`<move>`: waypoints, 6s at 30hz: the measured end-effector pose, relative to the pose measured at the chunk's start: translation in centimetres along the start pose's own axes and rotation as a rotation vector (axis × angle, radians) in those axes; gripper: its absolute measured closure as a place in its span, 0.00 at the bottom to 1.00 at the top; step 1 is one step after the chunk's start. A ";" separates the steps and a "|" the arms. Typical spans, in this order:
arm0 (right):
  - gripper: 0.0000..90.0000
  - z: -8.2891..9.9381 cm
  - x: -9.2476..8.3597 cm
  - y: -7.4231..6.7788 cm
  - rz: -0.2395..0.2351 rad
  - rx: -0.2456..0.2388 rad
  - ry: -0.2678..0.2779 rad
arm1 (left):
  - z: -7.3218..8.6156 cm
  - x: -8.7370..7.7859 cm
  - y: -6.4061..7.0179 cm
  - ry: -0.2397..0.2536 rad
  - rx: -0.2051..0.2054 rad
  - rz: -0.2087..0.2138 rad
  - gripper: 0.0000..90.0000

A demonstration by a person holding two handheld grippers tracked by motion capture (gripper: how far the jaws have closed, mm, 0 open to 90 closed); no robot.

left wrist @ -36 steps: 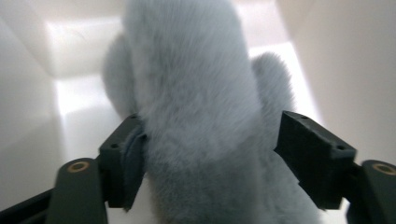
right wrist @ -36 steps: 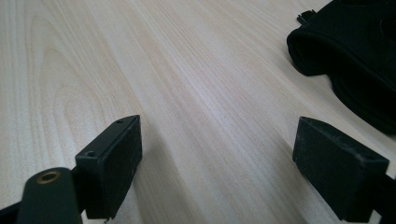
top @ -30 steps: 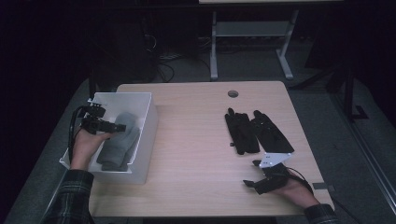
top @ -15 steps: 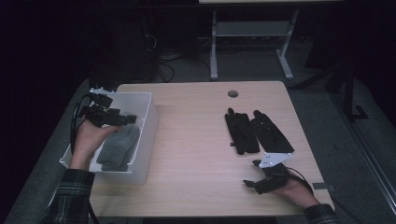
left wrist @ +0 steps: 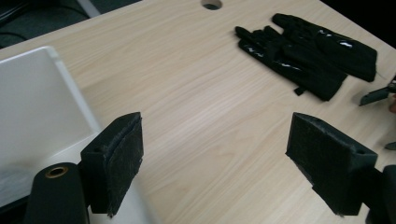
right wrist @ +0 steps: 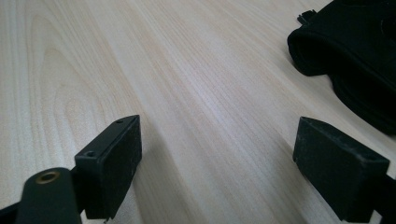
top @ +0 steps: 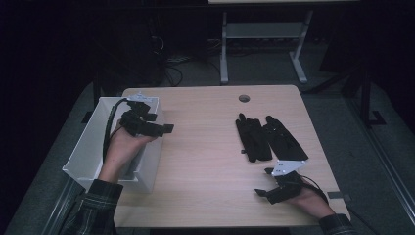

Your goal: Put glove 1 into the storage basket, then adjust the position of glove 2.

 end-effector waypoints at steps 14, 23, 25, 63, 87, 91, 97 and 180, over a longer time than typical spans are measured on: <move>0.17 0.0 0.0 0.0 -0.001 -0.001 0.000 | 1.4 2.3 5.3 -0.005 0.075 0.047 0.20; 0.17 0.0 0.0 0.0 0.001 0.001 0.000 | 2.2 3.0 7.1 0.008 0.143 0.018 0.20; 0.17 0.0 0.0 0.0 0.001 0.001 0.000 | 2.3 3.2 7.5 0.005 0.133 0.038 0.19; 0.80 -2.3 -1.7 1.0 0.042 0.044 0.052 | 13.2 8.7 10.5 -0.066 0.270 0.127 0.14; 1.00 -6.2 0.1 7.9 0.098 0.108 0.021 | 14.7 8.3 9.9 0.038 0.260 0.136 0.14; 1.00 -6.0 1.2 8.8 0.095 0.121 -0.019 | 14.7 8.3 9.9 0.038 0.261 0.136 0.14; 1.00 -6.0 1.5 8.5 0.051 0.126 -0.010 | 14.7 8.3 9.9 0.037 0.265 0.136 0.14; 1.00 -7.7 1.2 3.8 -0.005 0.013 -0.021 | 14.6 8.4 9.9 0.034 0.270 0.135 0.14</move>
Point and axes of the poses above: each handheld gripper's, and its own axes: x roughly forward along the jaws, z roughly out of its underside, y roughly to its right, the point moved 2 cm from there along x, roughly forward along the jaws, and after that the axes turned 15 degrees about -z, right-handed, at the moved point
